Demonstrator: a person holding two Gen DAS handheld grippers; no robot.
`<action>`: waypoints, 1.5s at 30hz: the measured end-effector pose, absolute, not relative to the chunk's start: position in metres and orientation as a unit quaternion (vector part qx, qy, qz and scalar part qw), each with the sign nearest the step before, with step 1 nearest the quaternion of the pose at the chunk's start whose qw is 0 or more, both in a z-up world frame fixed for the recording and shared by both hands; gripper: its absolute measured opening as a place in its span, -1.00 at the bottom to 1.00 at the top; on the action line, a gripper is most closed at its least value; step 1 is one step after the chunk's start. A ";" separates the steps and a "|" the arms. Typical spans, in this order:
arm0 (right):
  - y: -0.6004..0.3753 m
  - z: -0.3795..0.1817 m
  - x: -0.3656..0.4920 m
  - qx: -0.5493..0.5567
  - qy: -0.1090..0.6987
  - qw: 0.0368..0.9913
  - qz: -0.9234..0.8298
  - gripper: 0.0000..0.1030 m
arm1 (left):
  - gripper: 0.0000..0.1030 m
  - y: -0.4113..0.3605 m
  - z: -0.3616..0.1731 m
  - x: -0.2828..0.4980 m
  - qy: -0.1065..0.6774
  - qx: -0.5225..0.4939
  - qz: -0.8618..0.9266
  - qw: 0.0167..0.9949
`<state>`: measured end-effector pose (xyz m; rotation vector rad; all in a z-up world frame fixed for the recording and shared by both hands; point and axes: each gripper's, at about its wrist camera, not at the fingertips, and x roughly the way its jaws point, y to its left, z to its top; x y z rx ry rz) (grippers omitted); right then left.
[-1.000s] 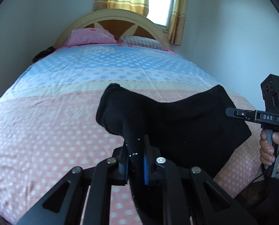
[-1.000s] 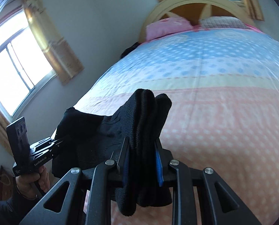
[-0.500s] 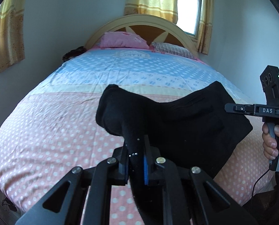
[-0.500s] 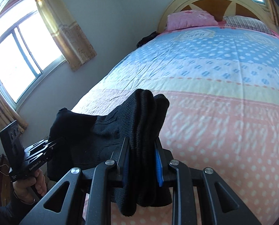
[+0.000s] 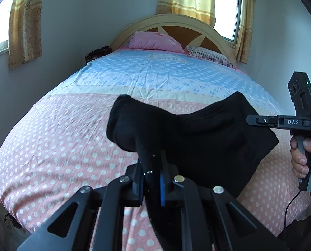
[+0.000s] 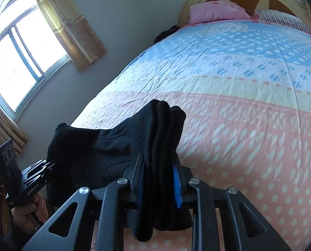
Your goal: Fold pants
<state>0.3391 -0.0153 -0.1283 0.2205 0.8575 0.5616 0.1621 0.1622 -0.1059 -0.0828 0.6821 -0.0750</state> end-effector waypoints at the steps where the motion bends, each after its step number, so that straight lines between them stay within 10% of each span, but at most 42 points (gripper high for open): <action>1: -0.015 -0.129 0.341 0.105 0.410 0.865 0.268 -0.54 | -0.77 0.164 -0.106 0.163 0.335 -0.042 -0.036 0.941; 24: -0.017 -0.166 0.362 0.126 0.440 0.858 0.234 -0.51 | -0.64 0.178 -0.141 0.164 0.345 -0.028 -0.032 0.938; 33: -0.020 -0.182 0.368 0.132 0.448 0.857 0.217 -0.45 | 0.04 0.182 -0.156 0.166 0.344 -0.015 -0.006 0.939; 38: -0.028 -0.188 0.369 0.141 0.449 0.860 0.198 0.01 | 0.41 0.189 -0.162 0.165 0.339 -0.021 0.006 0.941; 45: -0.063 -0.163 0.334 0.153 0.403 0.894 0.124 0.10 | 0.70 0.196 -0.163 0.164 0.342 -0.030 0.019 0.939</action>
